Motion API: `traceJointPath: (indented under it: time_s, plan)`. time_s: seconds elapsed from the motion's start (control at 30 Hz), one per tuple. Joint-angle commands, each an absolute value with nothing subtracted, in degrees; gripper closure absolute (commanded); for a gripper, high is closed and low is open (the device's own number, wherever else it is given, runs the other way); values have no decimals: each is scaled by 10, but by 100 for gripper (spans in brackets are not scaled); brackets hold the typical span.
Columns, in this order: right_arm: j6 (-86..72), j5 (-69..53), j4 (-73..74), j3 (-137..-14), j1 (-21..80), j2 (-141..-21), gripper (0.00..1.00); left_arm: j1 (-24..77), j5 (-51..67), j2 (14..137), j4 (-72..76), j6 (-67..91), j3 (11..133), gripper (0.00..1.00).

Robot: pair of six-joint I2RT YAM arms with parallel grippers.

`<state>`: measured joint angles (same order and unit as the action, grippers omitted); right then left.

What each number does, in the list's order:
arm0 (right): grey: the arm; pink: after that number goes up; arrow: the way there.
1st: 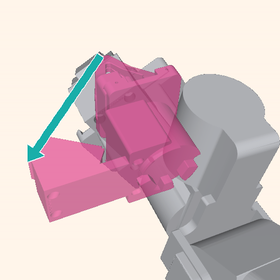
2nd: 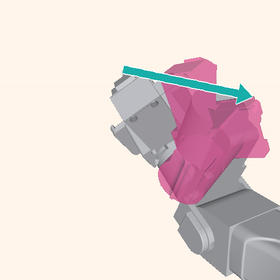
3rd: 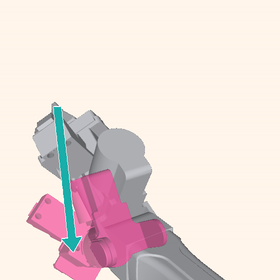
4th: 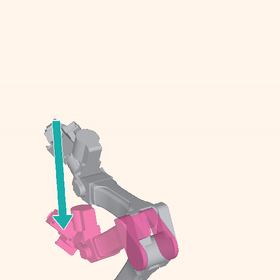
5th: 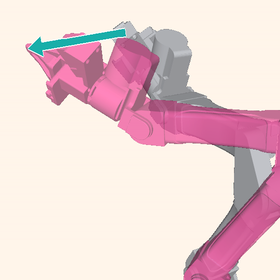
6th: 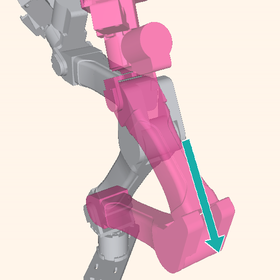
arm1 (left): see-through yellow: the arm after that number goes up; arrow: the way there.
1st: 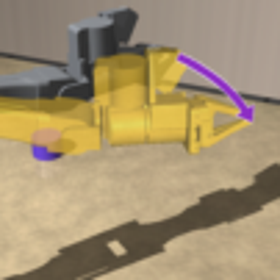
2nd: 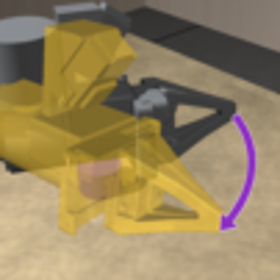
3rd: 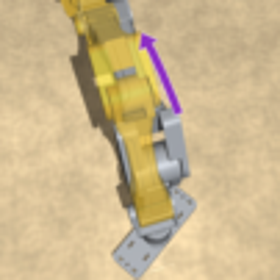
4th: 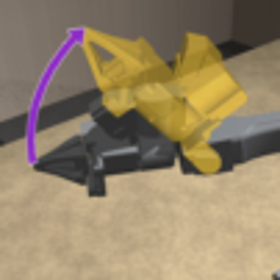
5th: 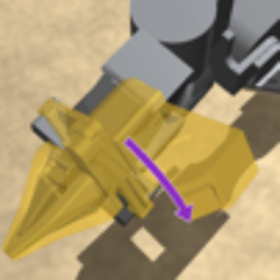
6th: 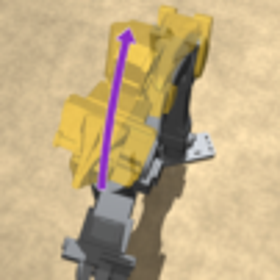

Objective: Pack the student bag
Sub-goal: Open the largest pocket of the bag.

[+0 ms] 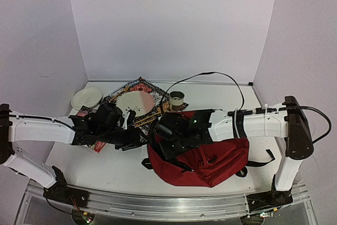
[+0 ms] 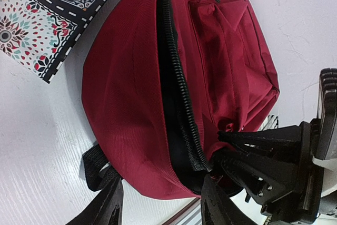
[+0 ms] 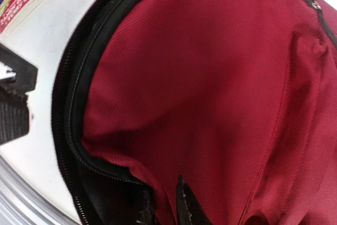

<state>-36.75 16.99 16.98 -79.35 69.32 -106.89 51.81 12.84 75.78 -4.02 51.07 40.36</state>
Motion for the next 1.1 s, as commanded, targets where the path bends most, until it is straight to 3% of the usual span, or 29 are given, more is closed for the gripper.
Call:
traceJointPath:
  time_s: [0.0,0.27,0.33,0.47,0.53,0.83,1.07]
  plan:
    - [-372,205,219,-793,694,-1034,95,519,143,777,-7,517,422,49]
    - [-385,264,223,-781,694,-984,100,519,147,841,-2,517,457,54]
    - [-400,291,234,-773,692,-968,100,519,150,859,-2,521,460,63]
    - [-440,347,271,-749,672,-927,100,519,148,870,16,524,460,93]
    - [-453,366,279,-730,658,-898,100,519,139,866,15,522,459,100]
    - [-480,413,289,-659,598,-782,100,513,90,847,-18,519,444,100]
    - [-452,426,287,-658,558,-754,100,527,117,865,-12,513,479,100]
